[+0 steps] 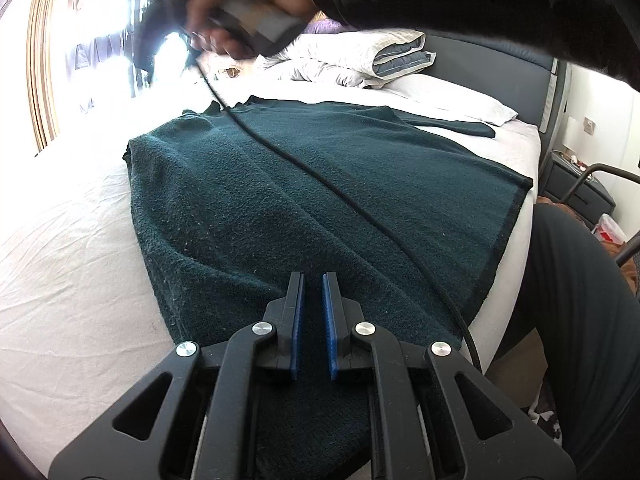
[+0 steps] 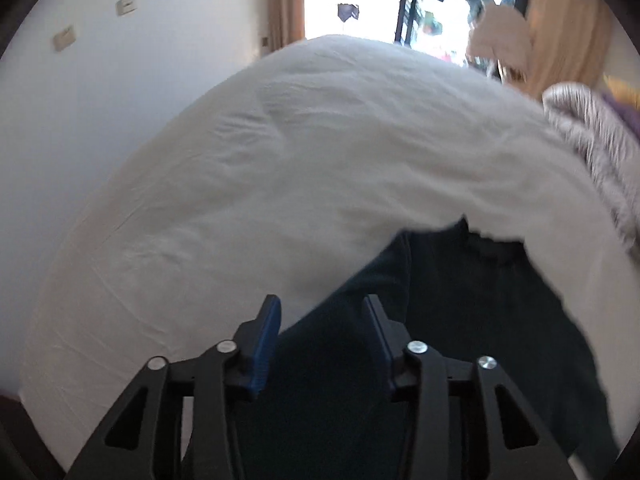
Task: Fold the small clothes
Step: 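Move the right tool toward the sweater collar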
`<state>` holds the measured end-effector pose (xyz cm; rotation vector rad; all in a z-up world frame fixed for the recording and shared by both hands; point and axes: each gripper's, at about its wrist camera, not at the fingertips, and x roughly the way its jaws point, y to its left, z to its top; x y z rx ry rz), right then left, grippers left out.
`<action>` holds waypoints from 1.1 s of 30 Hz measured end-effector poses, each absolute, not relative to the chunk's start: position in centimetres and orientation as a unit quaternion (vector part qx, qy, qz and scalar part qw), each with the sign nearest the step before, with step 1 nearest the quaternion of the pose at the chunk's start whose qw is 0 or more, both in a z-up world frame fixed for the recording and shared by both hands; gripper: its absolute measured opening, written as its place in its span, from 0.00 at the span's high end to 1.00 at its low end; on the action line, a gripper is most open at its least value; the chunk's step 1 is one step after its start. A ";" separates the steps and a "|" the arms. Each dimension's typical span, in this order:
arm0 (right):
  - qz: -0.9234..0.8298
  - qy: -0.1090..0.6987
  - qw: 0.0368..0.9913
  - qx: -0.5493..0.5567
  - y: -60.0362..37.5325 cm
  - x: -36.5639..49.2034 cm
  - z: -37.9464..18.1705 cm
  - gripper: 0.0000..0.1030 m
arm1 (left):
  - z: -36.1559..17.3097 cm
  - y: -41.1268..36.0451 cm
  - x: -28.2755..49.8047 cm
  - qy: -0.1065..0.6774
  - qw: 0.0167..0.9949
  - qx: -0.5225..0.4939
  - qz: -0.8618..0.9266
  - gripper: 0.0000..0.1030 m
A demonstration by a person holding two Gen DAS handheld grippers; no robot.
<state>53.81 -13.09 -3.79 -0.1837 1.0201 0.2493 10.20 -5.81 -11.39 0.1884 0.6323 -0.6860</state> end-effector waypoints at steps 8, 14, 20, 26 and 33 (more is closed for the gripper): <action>0.118 0.530 0.839 0.035 -16.6 54.2 -12.4 0.68 | -11.3 -5.8 9.8 0.310 0.886 0.097 -0.330 0.91; 0.125 0.507 0.848 0.088 -17.4 58.2 -12.6 0.64 | -11.4 -5.5 9.6 0.316 0.884 0.090 -0.332 0.91; 0.126 0.488 0.853 0.136 -19.5 59.6 -11.1 0.65 | -11.3 -5.4 9.6 0.324 0.883 0.084 -0.328 0.91; 0.233 0.484 0.824 0.183 -18.9 56.9 -10.9 0.56 | -11.4 -5.3 9.6 0.326 0.884 0.083 -0.324 0.91; 0.205 0.502 0.789 0.290 -21.5 61.4 -15.3 0.93 | -11.2 -5.0 10.1 0.340 0.882 0.069 -0.319 0.91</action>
